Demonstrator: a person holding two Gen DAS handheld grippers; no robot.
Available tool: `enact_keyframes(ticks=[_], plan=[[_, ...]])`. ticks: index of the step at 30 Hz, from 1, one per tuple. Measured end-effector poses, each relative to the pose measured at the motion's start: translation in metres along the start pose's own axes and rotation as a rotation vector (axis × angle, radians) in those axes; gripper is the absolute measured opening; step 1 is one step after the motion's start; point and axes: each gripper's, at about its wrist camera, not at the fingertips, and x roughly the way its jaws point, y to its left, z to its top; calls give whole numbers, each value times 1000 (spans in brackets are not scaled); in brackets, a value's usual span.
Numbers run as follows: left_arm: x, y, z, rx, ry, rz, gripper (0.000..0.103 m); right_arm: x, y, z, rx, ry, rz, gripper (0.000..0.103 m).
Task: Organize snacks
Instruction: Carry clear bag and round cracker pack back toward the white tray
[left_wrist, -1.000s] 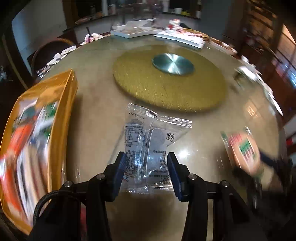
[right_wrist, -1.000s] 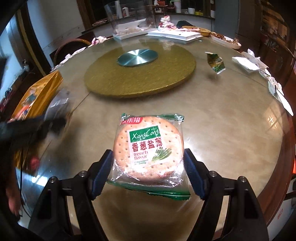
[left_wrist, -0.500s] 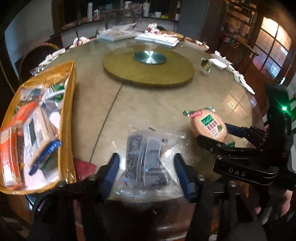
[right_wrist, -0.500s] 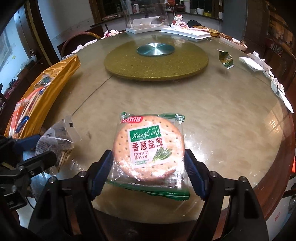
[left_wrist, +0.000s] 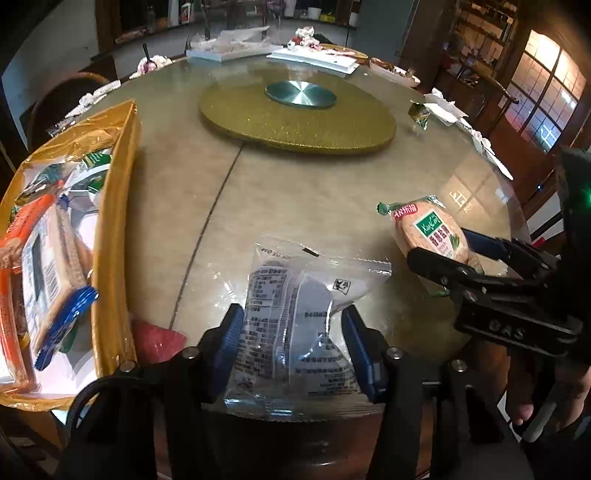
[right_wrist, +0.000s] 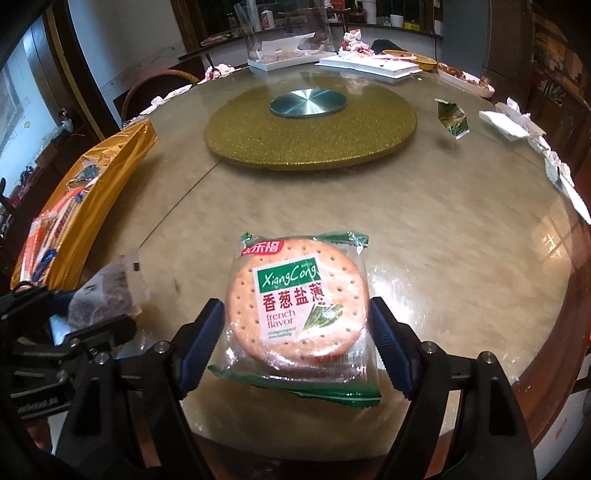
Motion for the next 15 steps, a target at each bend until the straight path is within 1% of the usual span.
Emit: enact_keyframes(ticks=[1,3,6,7,8,11,15], plan=[[-2,0,-1,0,-9,-5,46,1,3,1,-6,-4,-12,79],[-6,6,-3,-37,-31,-38,45,2,5,1,-10,-15,-14,76],[-6,15,-2,-91,-42,-66,43,0,3,1,21,-27,40,76],[-8,18,-2,-114,-49,-78,43,0,2,2,30,-27,44,76],[-11,20,-2,-126,-56,-89,43,-1,0,2,42,-29,56,76],[-18,22,-1,-151,-90,-114,43,-2,-5,3,88,-39,127,76],[-33,29,0,-191,-134,-163,42,-9,2,7,102,-60,185,76]])
